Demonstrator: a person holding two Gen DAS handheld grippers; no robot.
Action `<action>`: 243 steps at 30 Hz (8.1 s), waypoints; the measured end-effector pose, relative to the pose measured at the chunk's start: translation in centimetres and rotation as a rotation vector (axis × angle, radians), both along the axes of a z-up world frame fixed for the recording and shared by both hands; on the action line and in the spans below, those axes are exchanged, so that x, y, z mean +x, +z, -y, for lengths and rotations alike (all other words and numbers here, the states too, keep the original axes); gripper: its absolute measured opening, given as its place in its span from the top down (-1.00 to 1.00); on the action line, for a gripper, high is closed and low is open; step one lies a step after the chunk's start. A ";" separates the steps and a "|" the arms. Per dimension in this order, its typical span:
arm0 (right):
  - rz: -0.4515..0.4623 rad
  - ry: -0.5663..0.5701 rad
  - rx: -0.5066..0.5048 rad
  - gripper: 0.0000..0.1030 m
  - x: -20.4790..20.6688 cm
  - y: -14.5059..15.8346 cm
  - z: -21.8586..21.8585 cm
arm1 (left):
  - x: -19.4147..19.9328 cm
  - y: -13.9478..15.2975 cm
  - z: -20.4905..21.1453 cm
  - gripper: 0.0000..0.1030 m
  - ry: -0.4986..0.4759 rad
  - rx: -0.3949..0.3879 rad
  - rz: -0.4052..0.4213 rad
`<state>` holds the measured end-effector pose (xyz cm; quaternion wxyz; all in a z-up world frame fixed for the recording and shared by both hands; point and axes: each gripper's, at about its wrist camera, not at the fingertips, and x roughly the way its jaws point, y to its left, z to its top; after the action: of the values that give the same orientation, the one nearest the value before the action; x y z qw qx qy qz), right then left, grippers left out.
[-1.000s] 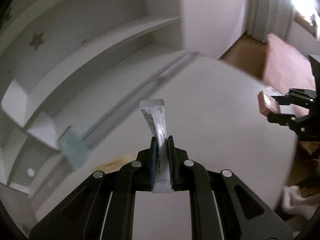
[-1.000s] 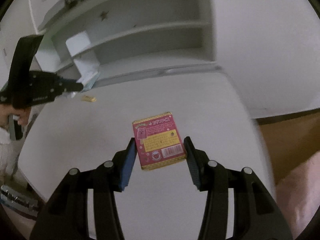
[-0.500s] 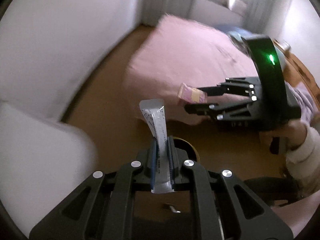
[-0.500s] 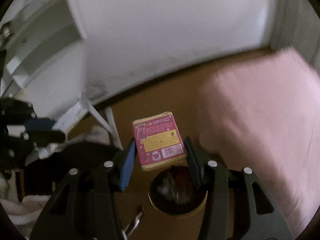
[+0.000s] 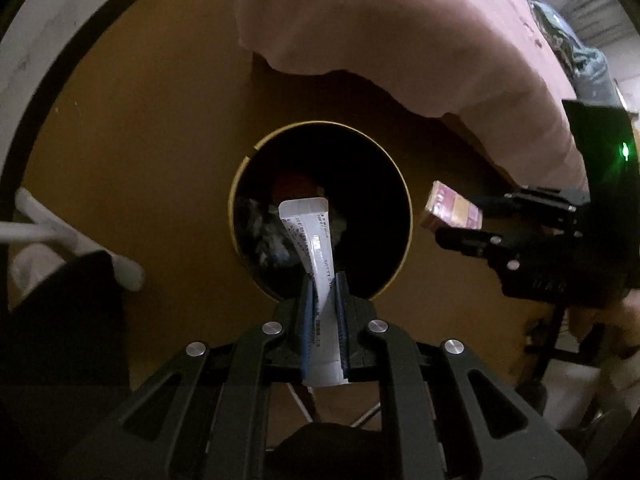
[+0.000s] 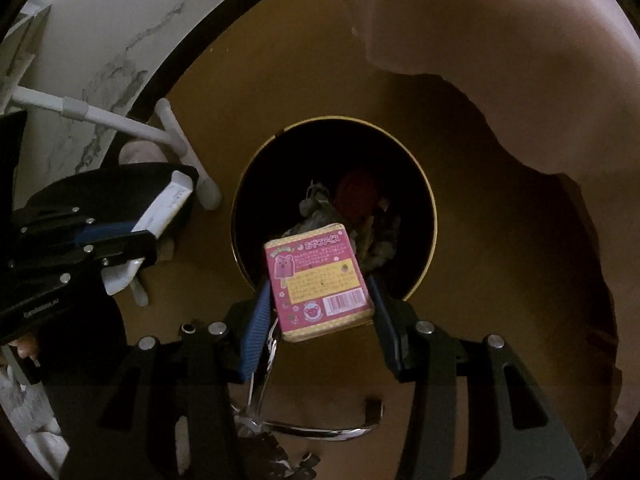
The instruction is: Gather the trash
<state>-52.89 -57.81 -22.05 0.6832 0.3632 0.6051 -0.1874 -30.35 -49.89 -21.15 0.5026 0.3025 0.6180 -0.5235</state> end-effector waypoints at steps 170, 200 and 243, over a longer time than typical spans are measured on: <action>0.260 -0.337 -0.874 -0.87 7.0 27.8 -1.4 | 2.4 29.1 -9.2 -0.87 0.345 -0.655 0.684; 0.763 0.502 -0.781 -0.87 43.0 30.3 -42.0 | 25.7 28.2 -50.9 -0.88 1.297 -0.197 0.975; 0.659 0.494 -0.689 -0.87 43.1 29.1 -40.2 | 26.5 27.1 -50.5 -0.88 1.267 -0.242 0.866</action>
<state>-9.81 -17.62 7.03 0.9404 0.0042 0.3293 -0.0849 -3.86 0.62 5.95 0.9322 0.0121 0.3600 -0.0353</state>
